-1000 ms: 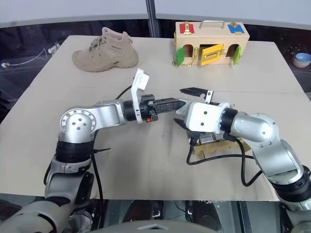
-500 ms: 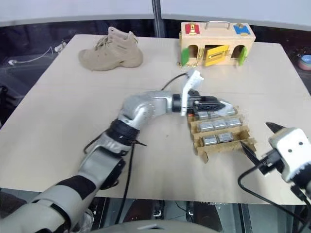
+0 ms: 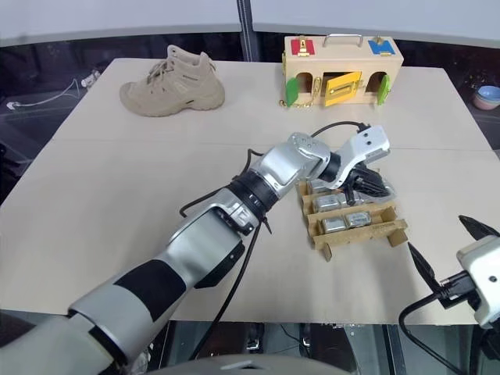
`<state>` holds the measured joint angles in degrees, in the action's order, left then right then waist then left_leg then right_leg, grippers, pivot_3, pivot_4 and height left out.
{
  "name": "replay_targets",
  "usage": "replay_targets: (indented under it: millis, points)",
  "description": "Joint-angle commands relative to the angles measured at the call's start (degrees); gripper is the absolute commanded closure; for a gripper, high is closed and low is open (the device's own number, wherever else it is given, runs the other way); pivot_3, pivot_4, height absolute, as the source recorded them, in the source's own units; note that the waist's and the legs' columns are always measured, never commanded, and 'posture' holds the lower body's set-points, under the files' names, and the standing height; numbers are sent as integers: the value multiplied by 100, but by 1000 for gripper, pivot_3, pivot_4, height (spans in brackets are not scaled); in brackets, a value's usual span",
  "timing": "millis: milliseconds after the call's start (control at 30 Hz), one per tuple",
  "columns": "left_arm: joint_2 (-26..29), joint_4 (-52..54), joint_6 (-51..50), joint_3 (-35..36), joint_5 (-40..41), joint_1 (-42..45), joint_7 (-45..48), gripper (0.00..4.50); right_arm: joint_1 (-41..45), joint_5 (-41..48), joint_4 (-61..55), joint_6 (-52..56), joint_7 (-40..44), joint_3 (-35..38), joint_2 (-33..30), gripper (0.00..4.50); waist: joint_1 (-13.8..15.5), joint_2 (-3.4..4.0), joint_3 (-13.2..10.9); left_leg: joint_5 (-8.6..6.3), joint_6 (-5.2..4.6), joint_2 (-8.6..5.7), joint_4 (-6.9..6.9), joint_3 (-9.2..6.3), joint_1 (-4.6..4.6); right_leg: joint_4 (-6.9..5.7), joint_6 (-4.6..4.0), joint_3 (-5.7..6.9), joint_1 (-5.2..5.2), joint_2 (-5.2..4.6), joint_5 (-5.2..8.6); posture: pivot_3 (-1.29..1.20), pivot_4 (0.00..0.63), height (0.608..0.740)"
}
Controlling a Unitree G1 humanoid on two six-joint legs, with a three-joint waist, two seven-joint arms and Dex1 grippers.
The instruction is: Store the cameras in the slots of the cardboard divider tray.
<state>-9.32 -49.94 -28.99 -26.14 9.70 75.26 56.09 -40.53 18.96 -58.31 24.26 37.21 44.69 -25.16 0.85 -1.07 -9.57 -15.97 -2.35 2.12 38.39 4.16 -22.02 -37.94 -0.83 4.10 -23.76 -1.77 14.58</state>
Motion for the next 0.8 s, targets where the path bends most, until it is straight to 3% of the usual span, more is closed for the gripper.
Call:
replay_targets:
  millis: [33, 800]
  points:
    - [-259, -86, -223, 84, -154, 168, 160, 3793, -162, 77, -169, -246, -157, 11, 9, 24, -4, -1, -1, -1, -1, 0, 0, 0, 0, 0, 1, -1, 0, 0, 0, 0, 150, 740]
    - [-712, -28, -370, 216, -307, 544, 576, 3793, -376, 459, -49, -274, -51, 324, -152, 24, 0, 0, 0, -4, -7, 0, 0, 1, -2, -1, 1, -7, -4, 1, 1, 0, 150, 740]
